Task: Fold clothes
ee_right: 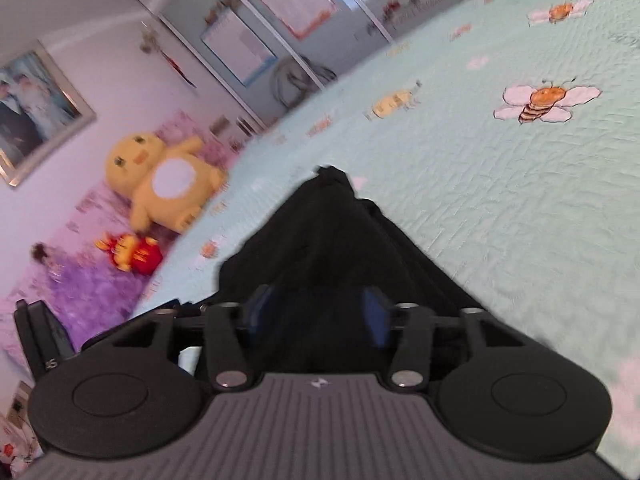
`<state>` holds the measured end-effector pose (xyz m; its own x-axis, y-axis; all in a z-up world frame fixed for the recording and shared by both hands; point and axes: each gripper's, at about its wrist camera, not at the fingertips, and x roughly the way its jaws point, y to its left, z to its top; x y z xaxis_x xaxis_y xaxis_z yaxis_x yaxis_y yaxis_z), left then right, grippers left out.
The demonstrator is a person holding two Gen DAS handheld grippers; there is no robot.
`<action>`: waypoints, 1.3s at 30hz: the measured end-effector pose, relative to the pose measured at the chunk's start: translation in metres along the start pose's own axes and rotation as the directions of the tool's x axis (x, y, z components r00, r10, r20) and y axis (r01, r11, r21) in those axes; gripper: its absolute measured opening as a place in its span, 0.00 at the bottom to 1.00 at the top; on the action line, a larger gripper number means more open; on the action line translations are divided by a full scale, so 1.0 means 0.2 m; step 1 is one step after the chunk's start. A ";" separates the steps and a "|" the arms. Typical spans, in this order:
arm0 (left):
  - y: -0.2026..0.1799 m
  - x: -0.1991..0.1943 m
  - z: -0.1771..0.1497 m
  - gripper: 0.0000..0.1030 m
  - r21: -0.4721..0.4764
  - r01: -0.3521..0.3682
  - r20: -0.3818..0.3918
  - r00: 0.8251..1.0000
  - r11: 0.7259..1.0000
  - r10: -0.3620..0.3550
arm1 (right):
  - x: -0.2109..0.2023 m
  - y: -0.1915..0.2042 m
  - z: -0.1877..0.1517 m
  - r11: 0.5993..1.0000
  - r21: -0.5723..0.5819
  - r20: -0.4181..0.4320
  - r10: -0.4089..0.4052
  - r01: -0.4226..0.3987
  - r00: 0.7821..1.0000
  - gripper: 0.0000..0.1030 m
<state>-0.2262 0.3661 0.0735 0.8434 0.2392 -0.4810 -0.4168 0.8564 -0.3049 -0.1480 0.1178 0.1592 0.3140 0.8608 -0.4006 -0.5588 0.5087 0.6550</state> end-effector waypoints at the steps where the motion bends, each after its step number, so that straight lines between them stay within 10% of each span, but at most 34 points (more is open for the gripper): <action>1: -0.02 -0.02 -0.03 0.66 0.027 0.005 -0.004 1.000 1.000 -0.005 | -0.03 0.00 -0.04 1.000 0.004 0.001 0.006 -0.006 1.000 0.57; 15: -0.05 -0.11 -0.18 0.69 -0.064 0.058 -0.072 0.995 0.996 -0.062 | -0.34 0.07 -0.20 0.997 0.034 0.065 0.070 -0.072 0.995 0.57; 21: -0.02 -0.09 -0.25 0.65 -0.084 0.052 -0.092 0.994 0.995 -0.060 | -0.16 -0.14 -0.32 0.979 0.111 -0.141 -0.156 0.173 0.978 0.56; 31: -0.05 -0.20 -0.31 0.71 -0.097 0.077 -0.052 0.995 0.992 -0.082 | -0.35 0.00 -0.34 0.988 0.076 0.060 0.130 -0.134 0.990 0.67; 35: -0.04 -0.15 -0.32 0.71 -0.077 0.058 -0.085 0.994 0.995 -0.064 | -0.30 -0.11 -0.44 0.990 0.054 0.065 0.125 -0.129 0.990 0.76; 37: -0.07 -0.15 -0.30 0.71 -0.086 0.036 -0.098 0.994 0.996 -0.045 | -0.28 -0.17 -0.50 0.992 0.043 0.065 0.113 -0.115 0.991 0.55; 39: -0.11 -0.17 -0.28 0.67 -0.102 0.018 -0.098 0.995 0.995 -0.028 | -0.26 -0.22 -0.54 0.993 0.031 0.065 0.107 -0.110 0.992 0.59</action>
<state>-0.2640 0.3146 0.0509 0.8176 0.1691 -0.5504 -0.4337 0.8096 -0.3956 -0.2227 0.0492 0.0814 0.3015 0.9098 -0.2853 -0.5655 0.4116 0.7147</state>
